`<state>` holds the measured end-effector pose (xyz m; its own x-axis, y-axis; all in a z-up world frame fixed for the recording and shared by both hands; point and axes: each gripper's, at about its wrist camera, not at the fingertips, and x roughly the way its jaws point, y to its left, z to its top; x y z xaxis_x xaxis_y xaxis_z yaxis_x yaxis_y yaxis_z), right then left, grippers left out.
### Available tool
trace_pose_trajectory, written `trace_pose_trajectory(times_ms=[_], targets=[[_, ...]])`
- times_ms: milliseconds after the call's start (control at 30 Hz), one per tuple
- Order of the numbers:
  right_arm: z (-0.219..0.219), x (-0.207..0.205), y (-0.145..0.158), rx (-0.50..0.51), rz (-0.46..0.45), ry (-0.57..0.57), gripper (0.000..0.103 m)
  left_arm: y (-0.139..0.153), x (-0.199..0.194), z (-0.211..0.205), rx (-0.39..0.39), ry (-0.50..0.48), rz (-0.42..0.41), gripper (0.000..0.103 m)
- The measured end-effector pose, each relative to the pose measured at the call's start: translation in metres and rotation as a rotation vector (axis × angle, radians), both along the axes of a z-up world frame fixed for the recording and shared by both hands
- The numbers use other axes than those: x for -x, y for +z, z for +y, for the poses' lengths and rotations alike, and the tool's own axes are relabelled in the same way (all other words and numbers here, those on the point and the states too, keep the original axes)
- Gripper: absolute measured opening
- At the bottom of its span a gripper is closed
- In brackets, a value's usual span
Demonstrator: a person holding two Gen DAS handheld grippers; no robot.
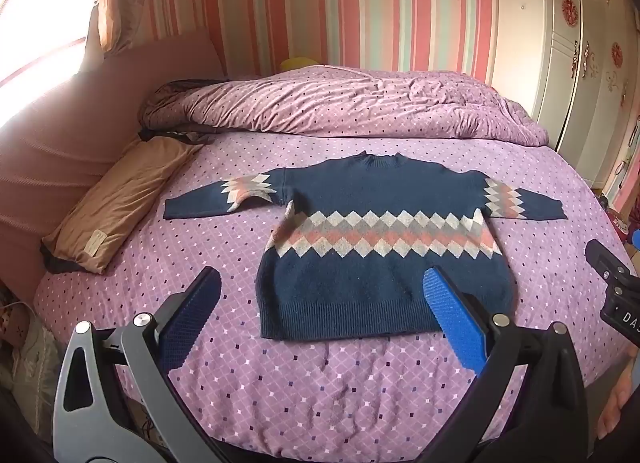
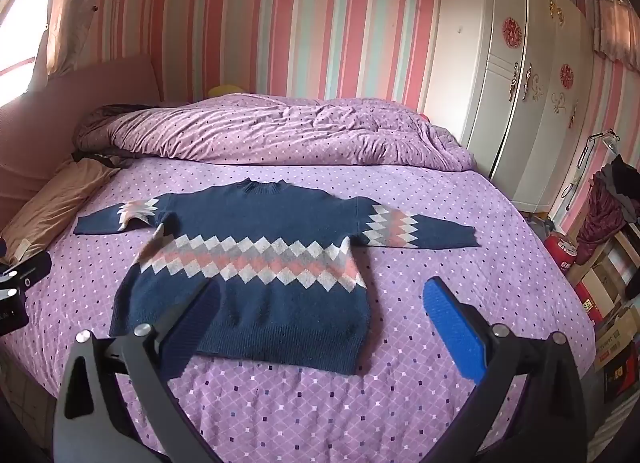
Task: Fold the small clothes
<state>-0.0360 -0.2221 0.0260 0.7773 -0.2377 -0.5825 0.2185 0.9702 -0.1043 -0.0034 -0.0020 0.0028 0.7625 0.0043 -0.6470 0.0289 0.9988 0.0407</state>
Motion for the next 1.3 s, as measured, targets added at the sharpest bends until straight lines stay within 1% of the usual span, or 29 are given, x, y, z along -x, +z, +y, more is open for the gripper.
trace_pose_trajectory(times_ms=[200,600,1300], targets=[[-0.004,0.0021,-0.0003,0.002,-0.001,0.001,0.102,0.0005,-0.0035,-0.0005,0.002,-0.002,0.001,0.1],[-0.0006,0.0022,0.0005,0.007,0.0,-0.003,0.102,-0.0032,-0.0049,0.0019,0.001,-0.004,-0.003,0.1],[0.0041,-0.0004,-0.0033,0.001,0.004,0.001,0.102,-0.0012,-0.0045,0.0032,0.006,-0.006,0.001,0.1]])
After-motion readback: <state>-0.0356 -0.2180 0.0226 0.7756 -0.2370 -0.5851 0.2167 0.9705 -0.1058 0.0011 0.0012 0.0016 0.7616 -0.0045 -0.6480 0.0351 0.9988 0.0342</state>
